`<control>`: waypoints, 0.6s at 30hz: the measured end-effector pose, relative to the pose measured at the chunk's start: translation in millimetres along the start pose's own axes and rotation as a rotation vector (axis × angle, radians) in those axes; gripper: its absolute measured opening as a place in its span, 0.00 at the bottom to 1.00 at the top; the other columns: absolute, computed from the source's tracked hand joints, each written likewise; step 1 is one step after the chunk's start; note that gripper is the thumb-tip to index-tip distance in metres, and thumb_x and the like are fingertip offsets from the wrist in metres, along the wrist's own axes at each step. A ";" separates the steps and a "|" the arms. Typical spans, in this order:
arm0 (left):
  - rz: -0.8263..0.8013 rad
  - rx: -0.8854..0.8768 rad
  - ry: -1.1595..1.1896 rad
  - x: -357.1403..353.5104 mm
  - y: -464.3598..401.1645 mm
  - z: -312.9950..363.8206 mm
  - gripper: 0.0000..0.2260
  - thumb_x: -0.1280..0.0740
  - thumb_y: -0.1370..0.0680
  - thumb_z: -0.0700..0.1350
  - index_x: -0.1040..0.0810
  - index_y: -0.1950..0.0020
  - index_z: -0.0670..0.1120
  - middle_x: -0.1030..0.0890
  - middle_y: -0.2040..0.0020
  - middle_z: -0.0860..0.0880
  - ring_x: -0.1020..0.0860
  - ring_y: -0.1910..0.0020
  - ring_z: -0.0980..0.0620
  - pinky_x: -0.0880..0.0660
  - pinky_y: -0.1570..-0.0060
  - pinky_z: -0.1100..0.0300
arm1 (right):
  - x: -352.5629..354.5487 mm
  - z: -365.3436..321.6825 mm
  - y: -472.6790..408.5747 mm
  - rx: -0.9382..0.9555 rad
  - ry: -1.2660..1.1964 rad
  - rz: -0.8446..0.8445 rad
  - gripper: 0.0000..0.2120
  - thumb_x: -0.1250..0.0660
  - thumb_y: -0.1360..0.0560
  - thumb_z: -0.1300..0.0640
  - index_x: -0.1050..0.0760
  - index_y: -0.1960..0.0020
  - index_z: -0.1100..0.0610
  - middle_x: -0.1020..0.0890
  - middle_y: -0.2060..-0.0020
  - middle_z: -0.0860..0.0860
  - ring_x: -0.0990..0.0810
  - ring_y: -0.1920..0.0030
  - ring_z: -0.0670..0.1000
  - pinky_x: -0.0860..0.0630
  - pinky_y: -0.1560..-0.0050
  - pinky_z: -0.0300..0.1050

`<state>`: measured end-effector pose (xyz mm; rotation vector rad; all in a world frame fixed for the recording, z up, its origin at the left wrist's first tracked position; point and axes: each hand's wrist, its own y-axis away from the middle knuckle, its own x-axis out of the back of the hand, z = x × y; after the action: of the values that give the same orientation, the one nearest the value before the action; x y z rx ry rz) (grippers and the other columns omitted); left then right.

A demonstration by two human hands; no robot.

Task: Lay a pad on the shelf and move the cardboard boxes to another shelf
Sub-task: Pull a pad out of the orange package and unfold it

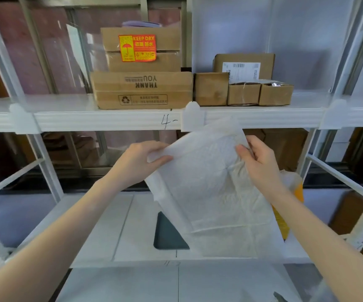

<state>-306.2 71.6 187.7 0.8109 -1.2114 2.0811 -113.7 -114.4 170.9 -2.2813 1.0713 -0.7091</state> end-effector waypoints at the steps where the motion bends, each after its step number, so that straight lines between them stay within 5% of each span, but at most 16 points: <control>1: -0.001 0.003 0.025 4.6 2.9 -2.1 0.07 0.33 0.24 0.50 0.19 0.49 0.52 0.18 0.55 0.62 0.24 0.54 0.59 0.31 0.55 0.67 | -3.8 0.0 -0.1 -0.010 0.007 -0.002 0.06 0.40 0.22 0.61 0.25 0.52 0.54 0.23 0.62 0.58 0.29 0.64 0.50 0.34 0.62 0.40; 5: 0.042 0.026 0.091 18.7 11.8 -2.1 0.07 0.33 0.24 0.49 0.20 0.60 0.50 0.19 0.64 0.52 0.26 0.61 0.54 0.35 0.64 0.69 | -20.4 0.5 -2.4 -0.071 0.085 0.026 0.07 0.39 0.22 0.58 0.28 0.45 0.54 0.20 0.57 0.48 0.21 0.57 0.50 0.27 0.58 0.41; 9: 0.098 0.118 0.112 19.9 18.2 2.0 0.19 0.32 0.26 0.53 0.32 0.74 0.52 0.32 0.75 0.53 0.35 0.71 0.55 0.38 0.70 0.66 | -41.5 -4.4 1.4 -0.084 0.307 0.054 0.23 0.33 0.27 0.60 0.36 0.34 0.58 0.27 0.45 0.56 0.26 0.46 0.52 0.31 0.51 0.35; 12: 0.128 0.166 0.137 13.5 18.9 9.4 0.22 0.33 0.26 0.55 0.39 0.70 0.45 0.37 0.72 0.49 0.39 0.71 0.52 0.44 0.70 0.60 | -56.7 -22.0 14.3 0.033 0.405 0.023 0.22 0.33 0.26 0.59 0.35 0.35 0.57 0.32 0.43 0.53 0.29 0.46 0.48 0.33 0.50 0.35; 15: 0.111 0.171 0.157 5.8 16.8 19.2 0.22 0.34 0.25 0.56 0.39 0.68 0.44 0.38 0.72 0.49 0.40 0.72 0.53 0.42 0.73 0.62 | -70.2 -47.7 26.4 0.055 0.317 -0.172 0.16 0.37 0.25 0.48 0.33 0.40 0.51 0.26 0.51 0.47 0.25 0.55 0.45 0.31 0.57 0.34; 18: 0.078 0.187 0.192 -1.5 12.3 26.5 0.21 0.35 0.24 0.54 0.39 0.68 0.45 0.38 0.73 0.50 0.40 0.73 0.53 0.37 0.72 0.66 | -81.8 -67.9 32.7 -0.037 0.197 -0.371 0.28 0.40 0.34 0.32 0.38 0.39 0.45 0.23 0.49 0.44 0.22 0.53 0.41 0.24 0.52 0.38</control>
<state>-308.9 42.6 190.7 0.6361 -0.9699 2.3028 -219.8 -82.6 180.1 -2.5126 0.7512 -1.0865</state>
